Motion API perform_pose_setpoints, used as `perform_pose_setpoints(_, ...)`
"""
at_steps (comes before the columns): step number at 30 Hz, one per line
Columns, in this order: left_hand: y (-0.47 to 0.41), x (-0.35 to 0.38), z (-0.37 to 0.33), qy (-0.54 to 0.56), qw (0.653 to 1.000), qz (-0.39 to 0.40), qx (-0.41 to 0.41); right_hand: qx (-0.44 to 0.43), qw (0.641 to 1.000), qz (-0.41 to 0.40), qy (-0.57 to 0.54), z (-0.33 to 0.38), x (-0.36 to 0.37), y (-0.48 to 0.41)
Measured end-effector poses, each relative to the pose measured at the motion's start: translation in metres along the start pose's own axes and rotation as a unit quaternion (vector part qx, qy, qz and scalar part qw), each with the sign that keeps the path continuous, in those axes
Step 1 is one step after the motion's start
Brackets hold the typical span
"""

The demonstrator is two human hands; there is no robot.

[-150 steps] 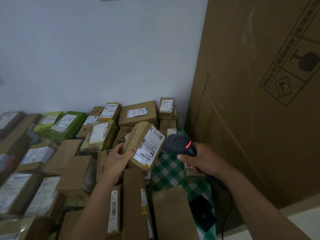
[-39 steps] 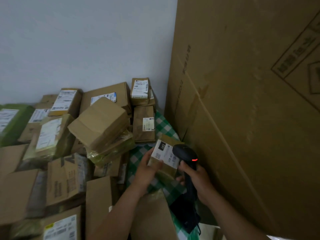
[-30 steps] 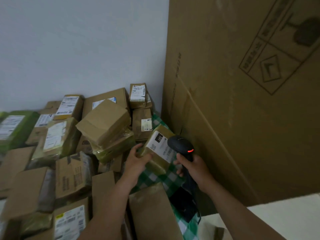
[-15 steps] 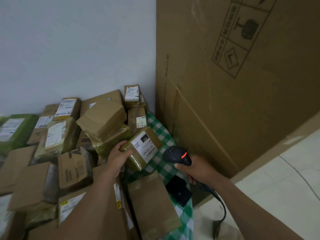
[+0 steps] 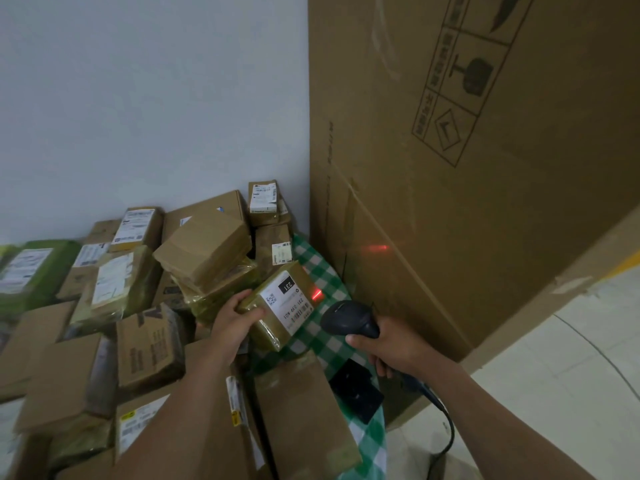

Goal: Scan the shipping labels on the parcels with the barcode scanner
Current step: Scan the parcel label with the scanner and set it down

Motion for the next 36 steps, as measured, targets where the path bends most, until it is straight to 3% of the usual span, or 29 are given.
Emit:
perform_pose_setpoints(5, -0.001, 0.005, 0.009, 0.021, 1.000, 0.008, -0.008, 0.007, 1.000, -0.013, -0.014, -0.006, -0.003, -0.007)
perform_pose_setpoints(13, 0.001, 0.037, 0.025, 0.076, 0.996, -0.034, -0.022, 0.026, 0.980, -0.147, -0.129, -0.027, -0.020, -0.031)
perform_pose_setpoints(18, 0.000, 0.072, 0.021, 0.078, 0.995, -0.052, -0.031, 0.066, 0.954, -0.170, -0.236, -0.038, -0.012, -0.045)
perform_pose_setpoints(23, -0.013, 0.100, 0.028, 0.112, 0.993, -0.035, -0.032, 0.070, 0.950, -0.187, -0.241, -0.040, -0.014, -0.058)
perform_pose_setpoints(29, -0.032, 0.133, 0.043, -0.111, 0.992, 0.053, 0.011, 0.061, 0.951, -0.183, -0.240, -0.034, -0.015, -0.067)
perform_pose_setpoints(32, -0.037, 0.142, 0.039, -0.159, 0.983, 0.082, 0.035, 0.055, 0.955, -0.184, -0.227, -0.030, -0.015, -0.072)
perform_pose_setpoints(36, -0.037, 0.138, 0.020, -0.244, 0.964, 0.072, 0.083, 0.054, 0.958, -0.182, -0.213, -0.027, -0.015, -0.080)
Point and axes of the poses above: each hand's wrist, its own y-axis away from the middle knuckle, its own x-axis out of the palm, z = x × y, the point moved 8 cm from there along -y, towards the middle knuckle, and after that the axes turned 7 degrees about y, right-handed, at the moved point
